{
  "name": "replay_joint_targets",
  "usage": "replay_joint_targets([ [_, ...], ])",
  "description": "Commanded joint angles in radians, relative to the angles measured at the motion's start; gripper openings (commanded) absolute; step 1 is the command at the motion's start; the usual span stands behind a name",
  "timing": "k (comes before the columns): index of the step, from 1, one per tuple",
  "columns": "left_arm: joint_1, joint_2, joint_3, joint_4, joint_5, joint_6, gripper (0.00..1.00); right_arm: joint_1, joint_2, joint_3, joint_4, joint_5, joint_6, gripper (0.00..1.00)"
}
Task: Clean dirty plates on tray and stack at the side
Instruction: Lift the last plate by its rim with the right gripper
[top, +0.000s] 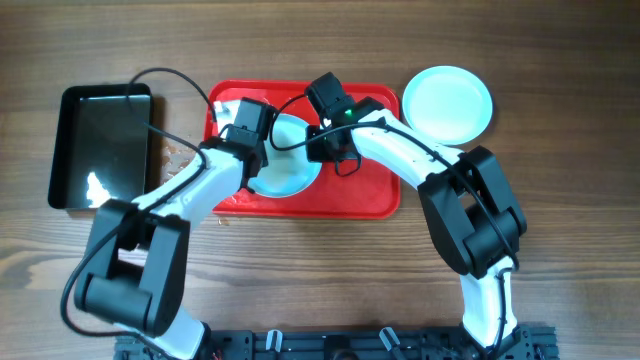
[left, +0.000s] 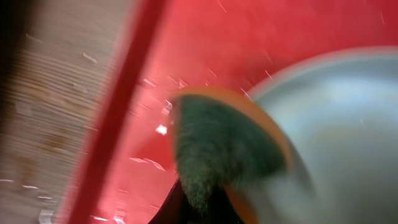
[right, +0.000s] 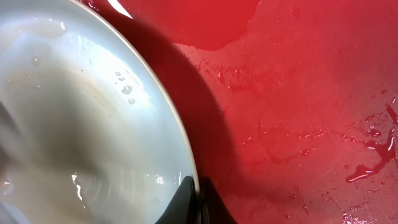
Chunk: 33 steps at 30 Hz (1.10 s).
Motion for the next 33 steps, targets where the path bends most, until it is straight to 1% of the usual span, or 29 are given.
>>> replay_joint_targets([
  [1,0.014,-0.095,-0.011,0.019,-0.177,-0.002,0.04,-0.01,0.015,-0.01,-0.014,0.053,0.004,0.04],
  [7,0.014,-0.209,-0.012,-0.005,-0.157,-0.002,0.04,-0.01,0.012,0.013,-0.009,0.064,-0.002,0.04],
  [11,0.014,-0.229,-0.012,-0.048,-0.081,-0.002,0.04,-0.016,-0.01,0.052,-0.022,0.12,-0.063,0.04],
  [15,0.014,-0.219,-0.012,-0.102,0.002,-0.003,0.04,-0.026,-0.06,0.108,-0.073,0.27,-0.103,0.04],
  [17,0.014,-0.218,-0.012,-0.106,0.028,-0.002,0.04,-0.027,-0.083,0.139,-0.101,0.348,-0.115,0.04],
  [19,0.014,-0.218,-0.012,-0.1,0.065,-0.002,0.04,-0.027,-0.112,0.163,-0.11,0.405,-0.17,0.04],
  [25,0.014,-0.218,-0.012,-0.072,0.223,-0.002,0.04,-0.026,-0.208,0.171,-0.078,0.553,-0.421,0.04],
  [30,0.014,-0.218,-0.012,-0.065,0.243,-0.002,0.04,-0.025,-0.24,0.171,-0.045,0.671,-0.671,0.04],
  [33,0.014,-0.218,-0.012,-0.065,0.243,-0.002,0.04,-0.014,-0.246,0.171,-0.044,0.745,-0.764,0.04],
])
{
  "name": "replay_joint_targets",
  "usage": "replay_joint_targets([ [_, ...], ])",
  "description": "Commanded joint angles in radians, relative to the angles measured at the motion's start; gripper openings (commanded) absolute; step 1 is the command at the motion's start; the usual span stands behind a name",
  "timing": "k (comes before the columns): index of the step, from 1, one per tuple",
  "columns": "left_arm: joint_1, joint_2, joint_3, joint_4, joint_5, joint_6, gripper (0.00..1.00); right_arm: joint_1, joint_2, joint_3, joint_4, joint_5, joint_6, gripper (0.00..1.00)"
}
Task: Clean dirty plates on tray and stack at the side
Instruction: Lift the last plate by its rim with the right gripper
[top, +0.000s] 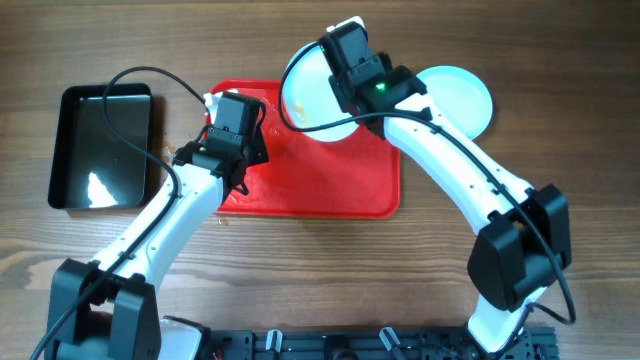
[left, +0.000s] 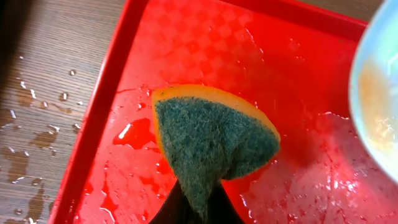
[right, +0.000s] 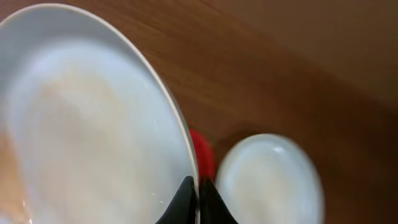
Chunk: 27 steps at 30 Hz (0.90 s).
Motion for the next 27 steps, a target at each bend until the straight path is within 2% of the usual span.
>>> replay_joint_targets([
  [1,0.003,0.002,-0.006,0.006,0.028,-0.003,0.04,0.022,-0.028,0.017,0.004,0.205,-0.214,0.04],
  [5,0.003,0.002,-0.006,0.006,0.028,-0.003,0.04,0.057,-0.028,0.017,0.028,0.445,-0.22,0.04],
  [10,0.003,0.002,-0.006,0.006,0.028,-0.003,0.04,0.092,-0.027,0.017,0.11,0.631,-0.346,0.04],
  [27,0.003,0.038,-0.006,0.006,0.028,-0.003,0.04,0.093,-0.027,0.017,0.12,0.629,-0.292,0.04],
])
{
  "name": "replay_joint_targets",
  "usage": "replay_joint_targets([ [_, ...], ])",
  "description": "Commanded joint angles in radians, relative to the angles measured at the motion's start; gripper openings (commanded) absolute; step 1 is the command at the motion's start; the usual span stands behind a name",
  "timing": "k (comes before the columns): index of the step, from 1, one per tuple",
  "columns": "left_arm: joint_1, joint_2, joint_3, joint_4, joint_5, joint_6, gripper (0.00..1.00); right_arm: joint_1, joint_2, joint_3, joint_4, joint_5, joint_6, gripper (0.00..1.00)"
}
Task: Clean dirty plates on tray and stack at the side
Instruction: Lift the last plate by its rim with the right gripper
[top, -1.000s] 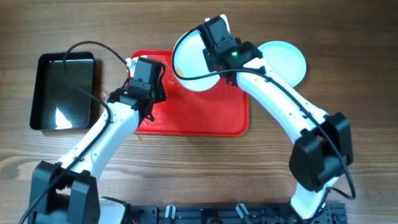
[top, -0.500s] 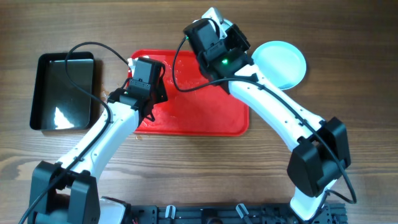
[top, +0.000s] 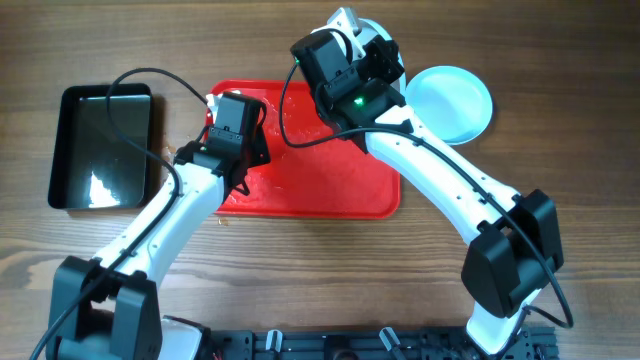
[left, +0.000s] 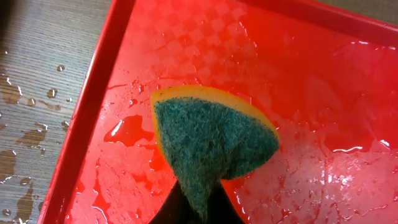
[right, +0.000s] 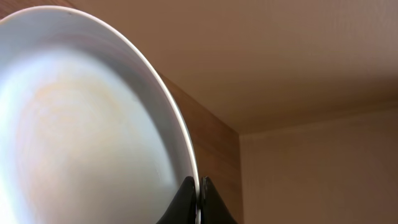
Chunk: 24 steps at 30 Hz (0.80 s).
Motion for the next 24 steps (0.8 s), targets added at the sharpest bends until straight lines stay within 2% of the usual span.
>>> replay_joint_targets([
  [1,0.003,0.034,-0.006,0.005,0.005,-0.003,0.04,0.002,-0.027,0.017,0.004,0.04,0.019,0.04],
  [5,0.003,0.058,-0.006,0.005,0.009,-0.003,0.04,0.001,-0.027,0.017,-0.008,0.04,0.034,0.04],
  [11,0.003,0.071,-0.006,0.014,0.017,-0.003,0.04,-0.003,-0.027,0.017,-0.053,0.03,0.207,0.04],
  [16,0.003,0.071,-0.006,0.021,0.02,-0.003,0.04,-0.022,-0.027,0.017,-0.113,-0.082,0.303,0.04],
  [19,0.003,0.071,-0.006,0.02,0.021,-0.003,0.04,-0.059,-0.027,0.017,-0.16,-0.229,0.397,0.04],
  [24,0.003,0.071,-0.006,0.021,0.021,-0.003,0.04,-0.23,-0.027,0.017,-0.21,-0.657,0.494,0.04],
])
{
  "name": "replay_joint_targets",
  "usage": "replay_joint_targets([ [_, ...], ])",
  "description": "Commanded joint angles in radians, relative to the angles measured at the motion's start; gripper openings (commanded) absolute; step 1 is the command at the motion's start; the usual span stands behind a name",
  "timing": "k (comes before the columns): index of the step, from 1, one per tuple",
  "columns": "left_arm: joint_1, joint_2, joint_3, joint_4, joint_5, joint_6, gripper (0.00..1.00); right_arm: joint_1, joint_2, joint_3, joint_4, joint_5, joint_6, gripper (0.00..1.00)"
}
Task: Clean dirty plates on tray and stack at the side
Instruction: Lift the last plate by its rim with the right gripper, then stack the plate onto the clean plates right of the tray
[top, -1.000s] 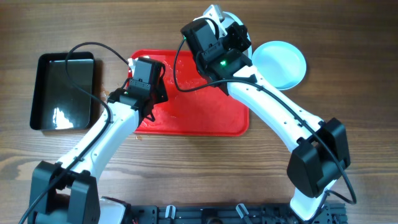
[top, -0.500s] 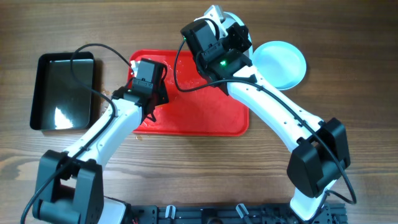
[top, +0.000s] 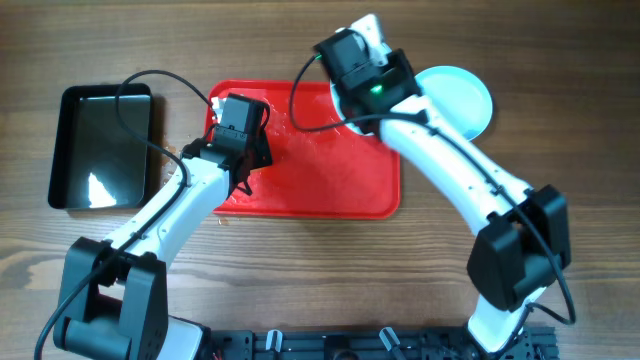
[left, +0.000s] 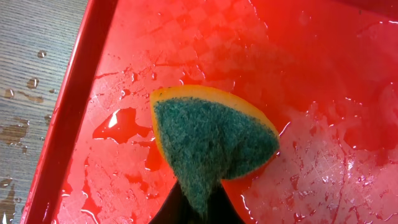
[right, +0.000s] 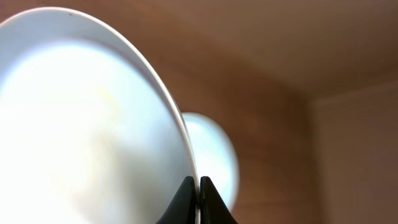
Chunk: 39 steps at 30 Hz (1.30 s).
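My left gripper (left: 196, 206) is shut on a sponge (left: 211, 140) with a green scouring face and yellow edge, held just above the wet left part of the red tray (left: 323, 56). My right gripper (right: 196, 188) is shut on the rim of a white plate (right: 93, 124), held tilted in the air. Behind that plate a second white plate (right: 214, 155) lies on the wooden table; in the overhead view this plate (top: 462, 100) sits right of the red tray (top: 330, 190).
A black rectangular tray (top: 100, 145) stands on the table left of the red tray. Water drops lie on the wood (left: 25, 93) beside the red tray's left rim. The red tray's floor carries puddles and no plates.
My right gripper has swung the held plate to the right, so the plate lying on the table now shows behind it. The left gripper with the sponge has moved slightly over the tray.
At first the left gripper pressed the sponge on a plate that the right gripper held by its rim on the tray. Then the plate was lifted off the tray, and the sponge stayed over the tray's left. The plate now hangs tilted toward the plate on the right.
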Motion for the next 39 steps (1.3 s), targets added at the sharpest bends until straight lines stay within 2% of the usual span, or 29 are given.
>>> replay_joint_targets([
  [1,0.003,0.009,-0.006,0.006,0.009,-0.003,0.04,-0.169,-0.027,0.017,-0.021,-0.41,0.135,0.04],
  [8,0.003,0.009,-0.006,0.007,0.017,-0.003,0.04,-0.5,-0.026,0.01,-0.067,-0.814,0.182,0.04],
  [14,0.003,0.009,-0.006,0.01,0.017,-0.003,0.04,-0.706,-0.025,-0.084,-0.05,-0.832,0.292,0.04],
  [18,0.003,0.009,-0.006,0.018,0.017,-0.003,0.04,-0.765,-0.023,-0.183,0.031,-0.842,0.311,0.04],
  [25,0.003,0.009,-0.006,0.026,0.017,-0.003,0.04,-0.764,-0.023,-0.287,0.159,-0.931,0.312,0.04],
  [27,0.003,0.009,-0.006,0.025,0.017,-0.003,0.04,-0.764,-0.023,-0.294,0.168,-0.937,0.337,0.33],
  [28,0.003,0.009,-0.006,0.025,0.017,-0.003,0.04,-0.764,-0.023,-0.294,0.166,-0.937,0.339,0.57],
  [31,0.003,0.009,-0.006,0.025,0.017,-0.003,0.04,-0.764,-0.023,-0.294,0.162,-0.949,0.366,0.64],
  [33,0.003,0.009,-0.006,0.027,0.016,-0.003,0.04,-0.764,-0.023,-0.294,0.162,-1.003,0.369,0.79],
  [37,0.003,0.009,-0.006,0.057,0.016,-0.003,0.04,-0.743,-0.023,-0.294,0.167,-1.233,0.362,0.83],
  [39,0.005,0.009,-0.006,0.084,-0.01,-0.002,0.04,-0.716,-0.023,-0.294,0.169,-1.281,0.353,0.86],
])
